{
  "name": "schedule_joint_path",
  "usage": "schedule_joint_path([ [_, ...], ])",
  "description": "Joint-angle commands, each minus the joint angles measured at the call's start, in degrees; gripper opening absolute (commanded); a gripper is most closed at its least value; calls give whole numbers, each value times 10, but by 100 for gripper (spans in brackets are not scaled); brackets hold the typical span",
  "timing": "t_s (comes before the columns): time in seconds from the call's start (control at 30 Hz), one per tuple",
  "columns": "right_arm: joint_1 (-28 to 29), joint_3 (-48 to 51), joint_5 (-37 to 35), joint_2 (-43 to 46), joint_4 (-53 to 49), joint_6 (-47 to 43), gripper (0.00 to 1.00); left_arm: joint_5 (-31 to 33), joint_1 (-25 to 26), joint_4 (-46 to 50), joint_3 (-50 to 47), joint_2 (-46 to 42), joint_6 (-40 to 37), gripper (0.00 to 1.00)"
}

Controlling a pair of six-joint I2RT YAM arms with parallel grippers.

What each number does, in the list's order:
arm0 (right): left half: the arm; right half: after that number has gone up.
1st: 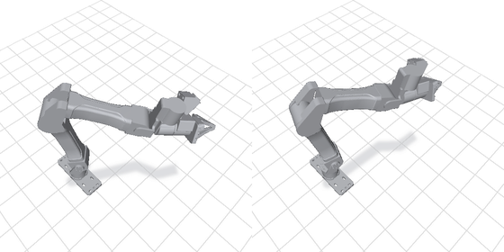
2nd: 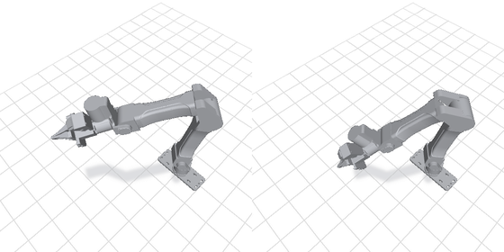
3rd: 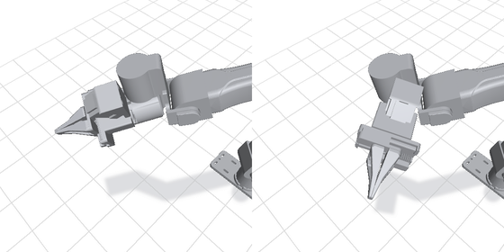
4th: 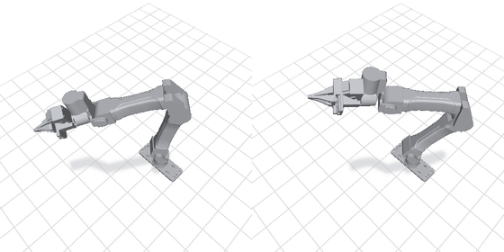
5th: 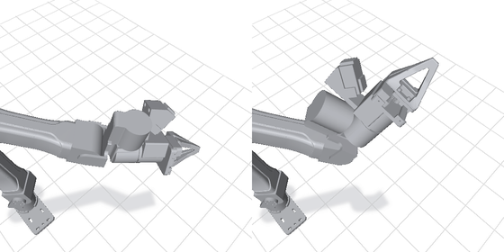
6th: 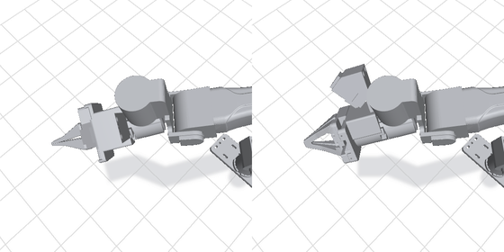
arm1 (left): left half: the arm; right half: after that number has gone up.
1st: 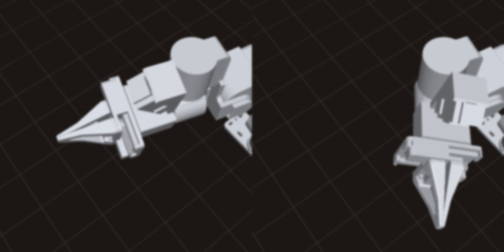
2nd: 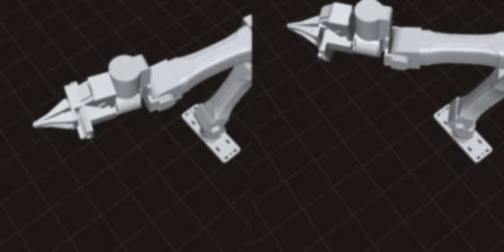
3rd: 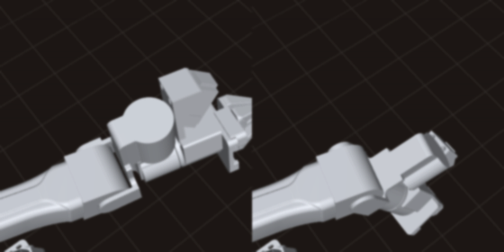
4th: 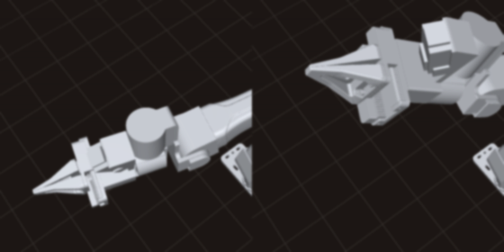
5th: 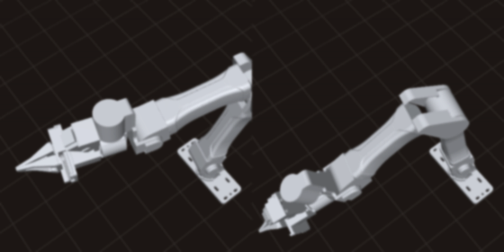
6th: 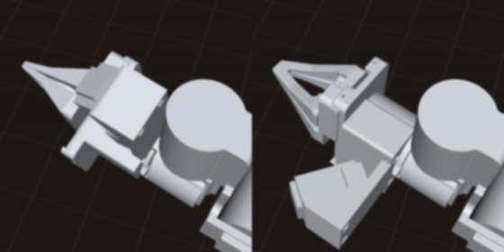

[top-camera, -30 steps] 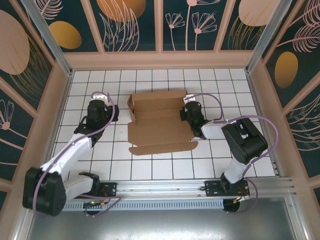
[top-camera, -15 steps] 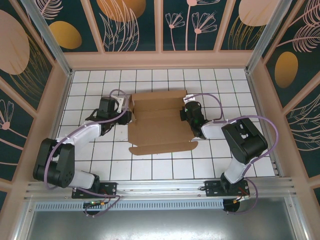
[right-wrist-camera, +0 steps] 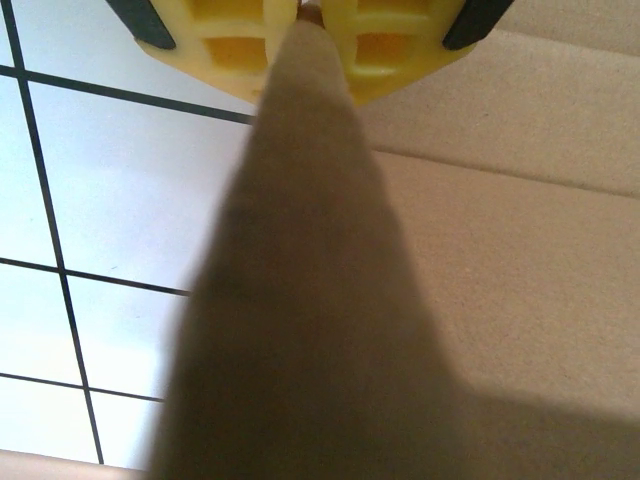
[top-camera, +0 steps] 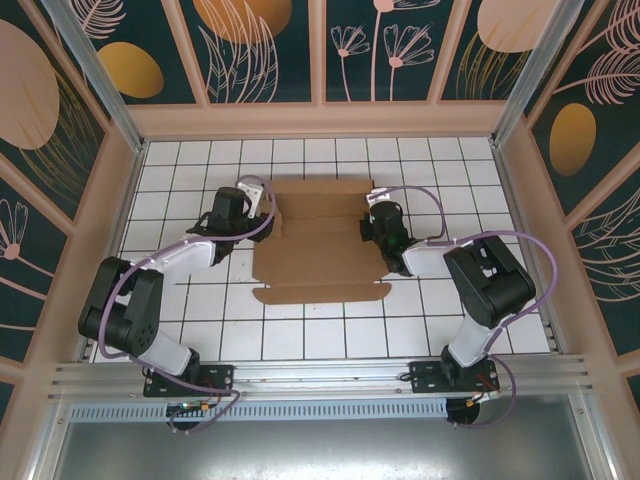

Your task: Fold the paper box

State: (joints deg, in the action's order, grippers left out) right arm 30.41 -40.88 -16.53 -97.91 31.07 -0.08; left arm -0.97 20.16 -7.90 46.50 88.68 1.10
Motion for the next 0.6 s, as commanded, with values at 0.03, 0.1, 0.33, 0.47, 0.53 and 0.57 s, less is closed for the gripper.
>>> schedule_joint_path([
  [0.03, -1, -8, 11, -8, -26, -14, 6, -11, -1, -98, -13, 0, -66, 61],
  [0.1, -2, -10, 15, -7, -29, -15, 6, -13, -1, -139, -34, -3, -99, 62],
  [0.33, -2, -9, 21, -7, -31, -15, 6, -22, -3, -144, -2, 37, -137, 63],
  [0.47, -2, -8, 27, -5, -33, -16, 6, -68, -12, -101, 49, 74, -138, 63],
  [0.53, -2, -7, 29, -3, -33, -16, 6, -86, -17, -78, 76, 90, -139, 63],
  [0.57, -2, -7, 29, -3, -32, -16, 6, -88, -19, -67, 87, 92, -139, 61],
])
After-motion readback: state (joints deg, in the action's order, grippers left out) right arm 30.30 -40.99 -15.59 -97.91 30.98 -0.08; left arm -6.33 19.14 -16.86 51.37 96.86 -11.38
